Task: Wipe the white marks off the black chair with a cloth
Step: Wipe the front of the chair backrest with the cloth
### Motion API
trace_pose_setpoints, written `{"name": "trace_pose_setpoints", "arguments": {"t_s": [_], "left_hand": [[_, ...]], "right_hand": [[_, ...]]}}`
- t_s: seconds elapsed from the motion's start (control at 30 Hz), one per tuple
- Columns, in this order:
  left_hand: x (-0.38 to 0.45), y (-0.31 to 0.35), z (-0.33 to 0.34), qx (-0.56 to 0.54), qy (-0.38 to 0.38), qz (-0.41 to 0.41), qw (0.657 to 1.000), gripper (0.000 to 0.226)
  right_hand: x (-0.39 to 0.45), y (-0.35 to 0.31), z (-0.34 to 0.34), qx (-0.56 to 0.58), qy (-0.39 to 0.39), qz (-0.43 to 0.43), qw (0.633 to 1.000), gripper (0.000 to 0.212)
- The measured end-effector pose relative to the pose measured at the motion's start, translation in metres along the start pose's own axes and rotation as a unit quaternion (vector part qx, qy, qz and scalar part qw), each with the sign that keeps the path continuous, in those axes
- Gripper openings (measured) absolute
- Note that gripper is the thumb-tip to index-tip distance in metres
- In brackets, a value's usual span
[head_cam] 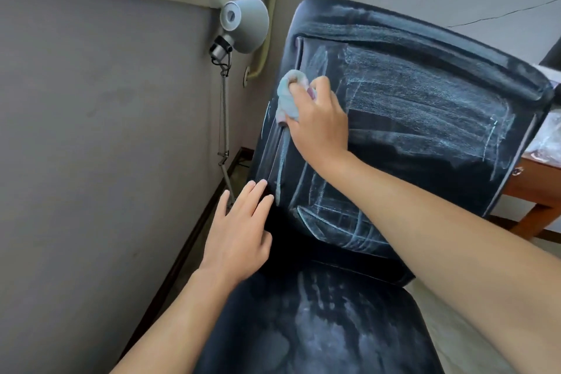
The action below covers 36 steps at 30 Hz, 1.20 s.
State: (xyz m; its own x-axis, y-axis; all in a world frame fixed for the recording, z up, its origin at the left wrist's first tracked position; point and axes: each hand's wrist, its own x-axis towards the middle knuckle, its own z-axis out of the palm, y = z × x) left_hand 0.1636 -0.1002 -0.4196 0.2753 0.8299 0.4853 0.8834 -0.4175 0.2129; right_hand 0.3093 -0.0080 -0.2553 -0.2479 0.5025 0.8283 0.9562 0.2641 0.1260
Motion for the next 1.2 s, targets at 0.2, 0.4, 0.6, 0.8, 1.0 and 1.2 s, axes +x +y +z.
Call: {"name": "trace_pose_setpoints", "arguments": {"t_s": [0.2,0.4,0.6,0.8,1.0,1.2], "left_hand": [[0.0,-0.014,-0.012,-0.017,-0.069,-0.106,0.992,0.077],[-0.004,-0.014,-0.007,-0.044,-0.114,-0.065,0.99,0.085],[0.002,-0.007,0.003,-0.08,-0.118,-0.045,0.989,0.082],[0.006,-0.014,-0.003,-0.164,-0.053,-0.074,0.982,0.073],[0.004,-0.012,-0.008,-0.181,-0.002,-0.083,0.98,0.069],[0.019,-0.005,0.006,-0.086,0.063,0.024,0.994,0.061]], "right_hand": [[-0.123,-0.011,0.032,0.012,-0.062,-0.133,0.989,0.031],[-0.115,0.007,0.024,-0.044,-0.064,-0.23,0.97,0.029],[0.028,0.049,-0.021,-0.071,0.038,0.007,0.997,0.034],[-0.061,0.008,0.026,-0.052,0.069,-0.014,0.996,0.045],[-0.194,-0.005,0.059,-0.093,-0.142,-0.092,0.981,0.046],[-0.208,-0.008,0.046,-0.031,-0.245,-0.056,0.967,0.047]]}}
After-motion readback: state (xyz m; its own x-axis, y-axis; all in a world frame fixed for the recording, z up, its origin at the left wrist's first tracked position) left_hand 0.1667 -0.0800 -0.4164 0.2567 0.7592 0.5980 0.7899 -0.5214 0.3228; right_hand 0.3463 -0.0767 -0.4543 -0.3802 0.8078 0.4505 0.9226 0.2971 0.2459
